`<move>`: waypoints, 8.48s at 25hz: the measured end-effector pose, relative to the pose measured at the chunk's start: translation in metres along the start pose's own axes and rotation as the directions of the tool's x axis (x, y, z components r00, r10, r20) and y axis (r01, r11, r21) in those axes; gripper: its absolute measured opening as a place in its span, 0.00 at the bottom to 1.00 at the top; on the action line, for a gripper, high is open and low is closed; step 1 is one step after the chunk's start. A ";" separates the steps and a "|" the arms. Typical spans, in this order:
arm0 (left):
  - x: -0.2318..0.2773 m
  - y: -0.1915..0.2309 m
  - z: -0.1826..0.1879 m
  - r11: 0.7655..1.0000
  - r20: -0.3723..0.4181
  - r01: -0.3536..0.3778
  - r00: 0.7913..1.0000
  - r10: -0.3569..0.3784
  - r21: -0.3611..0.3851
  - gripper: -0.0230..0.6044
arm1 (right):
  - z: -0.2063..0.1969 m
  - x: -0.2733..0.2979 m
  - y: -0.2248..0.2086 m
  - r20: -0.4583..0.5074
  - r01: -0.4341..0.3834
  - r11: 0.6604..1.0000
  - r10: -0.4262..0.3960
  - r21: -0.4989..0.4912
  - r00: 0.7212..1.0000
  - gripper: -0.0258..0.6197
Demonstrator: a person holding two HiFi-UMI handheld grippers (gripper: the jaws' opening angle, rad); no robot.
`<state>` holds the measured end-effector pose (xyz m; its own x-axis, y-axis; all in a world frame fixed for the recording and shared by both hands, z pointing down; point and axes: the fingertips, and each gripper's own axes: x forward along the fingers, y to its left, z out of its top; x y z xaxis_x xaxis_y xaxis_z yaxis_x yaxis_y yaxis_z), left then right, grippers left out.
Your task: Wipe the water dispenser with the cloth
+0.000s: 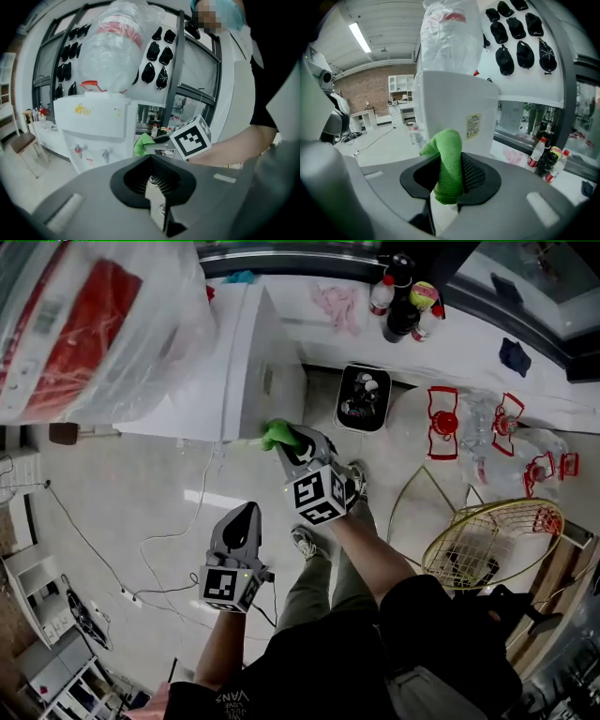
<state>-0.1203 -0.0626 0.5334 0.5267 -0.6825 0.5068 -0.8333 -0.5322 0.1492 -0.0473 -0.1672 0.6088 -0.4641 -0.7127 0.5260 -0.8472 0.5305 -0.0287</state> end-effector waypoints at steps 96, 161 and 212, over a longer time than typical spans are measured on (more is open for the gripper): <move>0.080 -0.001 0.001 0.993 -0.041 -0.086 0.996 0.083 -0.076 0.04 | -0.032 0.124 -0.168 -0.168 0.118 0.991 -0.127 -0.059 0.978 0.22; 0.081 -0.024 0.007 1.000 -0.013 0.013 1.000 -0.013 -0.010 0.04 | -0.040 0.079 -0.169 -0.144 0.156 0.988 -0.154 0.005 0.978 0.22; -0.208 -0.008 0.082 0.991 0.359 -0.053 0.933 0.006 0.122 0.04 | 0.134 -0.264 0.126 0.244 0.093 0.994 -0.076 -0.058 0.967 0.21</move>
<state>-0.2092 0.0427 0.3574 0.5466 -0.8202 0.1690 -0.8337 -0.5520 0.0175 -0.0656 0.0265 0.3526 -0.4474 -0.8413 0.3035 -0.8702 0.4878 0.0693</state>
